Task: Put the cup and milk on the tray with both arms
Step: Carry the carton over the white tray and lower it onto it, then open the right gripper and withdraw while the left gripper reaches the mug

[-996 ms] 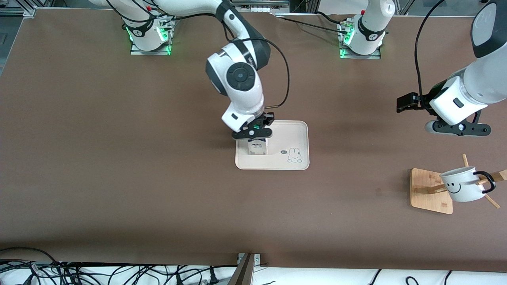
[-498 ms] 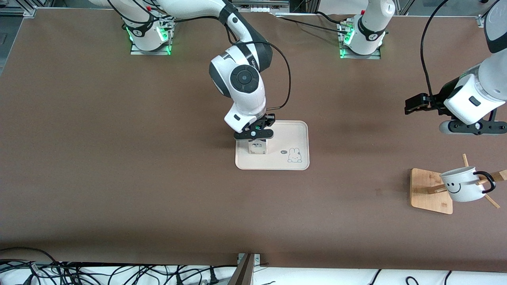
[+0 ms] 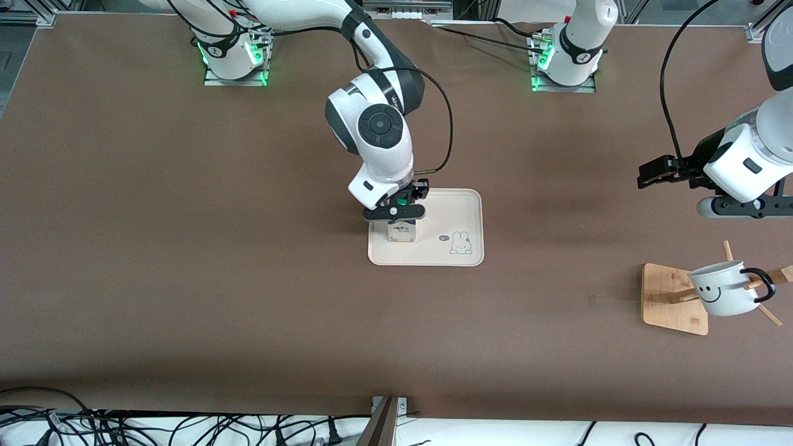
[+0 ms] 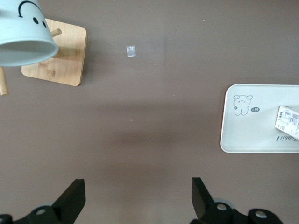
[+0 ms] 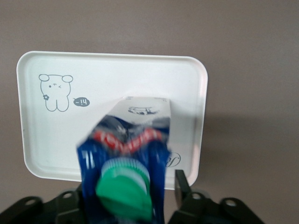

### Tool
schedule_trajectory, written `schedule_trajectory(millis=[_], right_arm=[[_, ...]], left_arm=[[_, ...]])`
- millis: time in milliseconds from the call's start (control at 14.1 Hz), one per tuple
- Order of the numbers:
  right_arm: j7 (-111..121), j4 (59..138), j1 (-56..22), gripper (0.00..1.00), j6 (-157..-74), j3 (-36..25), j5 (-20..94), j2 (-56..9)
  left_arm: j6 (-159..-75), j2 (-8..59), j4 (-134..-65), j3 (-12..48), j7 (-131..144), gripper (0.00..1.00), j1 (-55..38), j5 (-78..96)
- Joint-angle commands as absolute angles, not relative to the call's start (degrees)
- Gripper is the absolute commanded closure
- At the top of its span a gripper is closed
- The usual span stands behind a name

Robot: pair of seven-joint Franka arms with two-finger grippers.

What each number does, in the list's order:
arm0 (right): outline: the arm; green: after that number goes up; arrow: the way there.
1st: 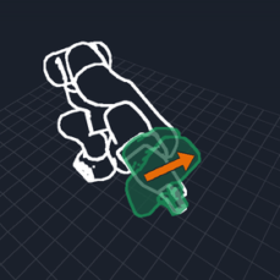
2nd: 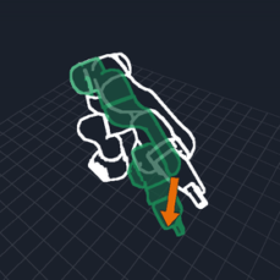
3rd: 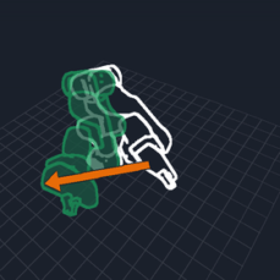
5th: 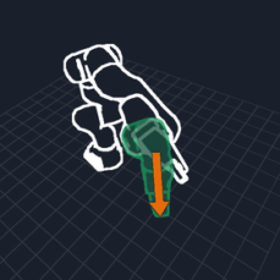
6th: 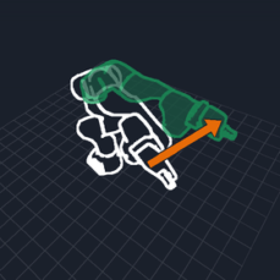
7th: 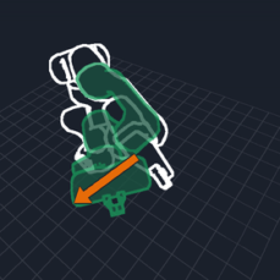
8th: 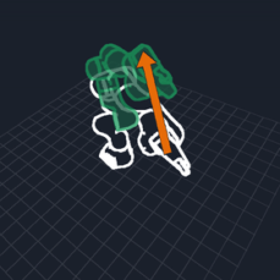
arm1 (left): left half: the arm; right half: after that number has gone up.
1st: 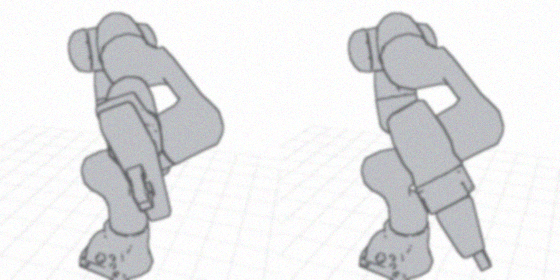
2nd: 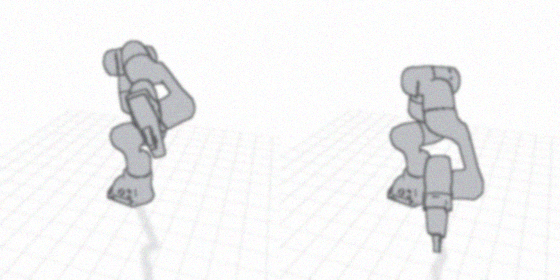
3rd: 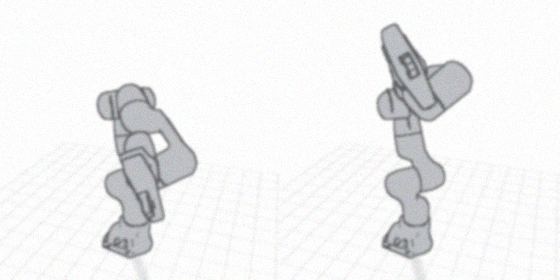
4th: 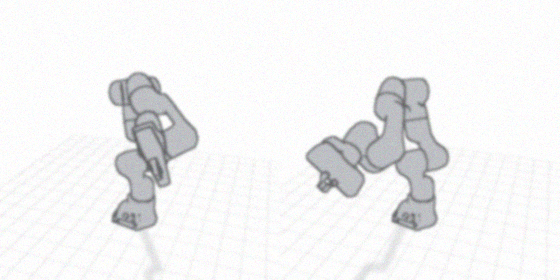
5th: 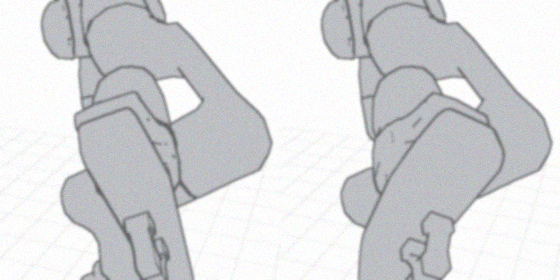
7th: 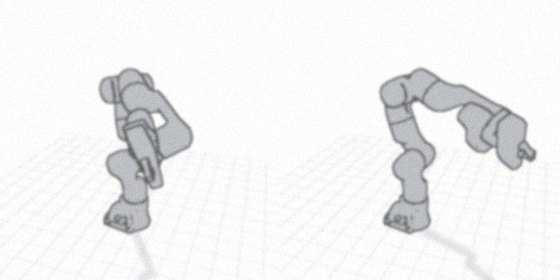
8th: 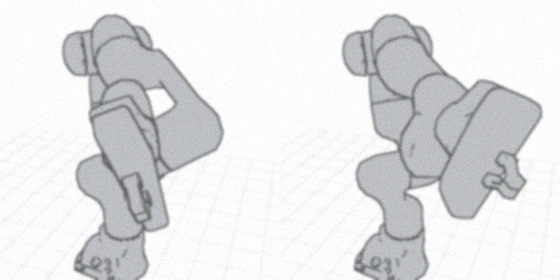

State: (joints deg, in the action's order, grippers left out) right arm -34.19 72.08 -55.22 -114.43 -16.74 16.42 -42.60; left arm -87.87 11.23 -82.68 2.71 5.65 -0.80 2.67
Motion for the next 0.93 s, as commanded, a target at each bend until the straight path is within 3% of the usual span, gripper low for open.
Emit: schedule_trajectory(millis=[0, 71, 356, 640, 854], right_arm=[[-34.89, 71.37, -54.93, 0.00, -113.64, -17.14, 17.31, -41.93], [-35.76, 71.37, -54.93, 0.00, -113.64, -17.40, 17.31, -41.58], [-36.04, 71.28, -54.93, 0.00, -111.55, -19.68, 17.23, -37.37], [-33.24, 71.89, -53.97, 0.00, -106.72, -27.32, 17.40, -29.11], [-25.08, 71.98, -53.00, 0.00, -97.06, -34.08, 17.58, -25.06]], left_arm=[[-90.78, 10.90, -84.02, 2.90, 6.06, 0.00, 0.00, 4.22], [-93.49, 10.38, -85.76, 2.90, 6.06, 0.00, 0.00, 4.31], [-120.70, 1.41, -107.19, 2.90, 6.06, 0.00, 0.09, 4.04], [-136.99, 1.32, -113.54, 2.81, 6.15, 0.00, 2.63, 3.51], [-143.93, 1.14, -117.05, 2.81, 6.33, 0.00, 4.48, 3.52]])
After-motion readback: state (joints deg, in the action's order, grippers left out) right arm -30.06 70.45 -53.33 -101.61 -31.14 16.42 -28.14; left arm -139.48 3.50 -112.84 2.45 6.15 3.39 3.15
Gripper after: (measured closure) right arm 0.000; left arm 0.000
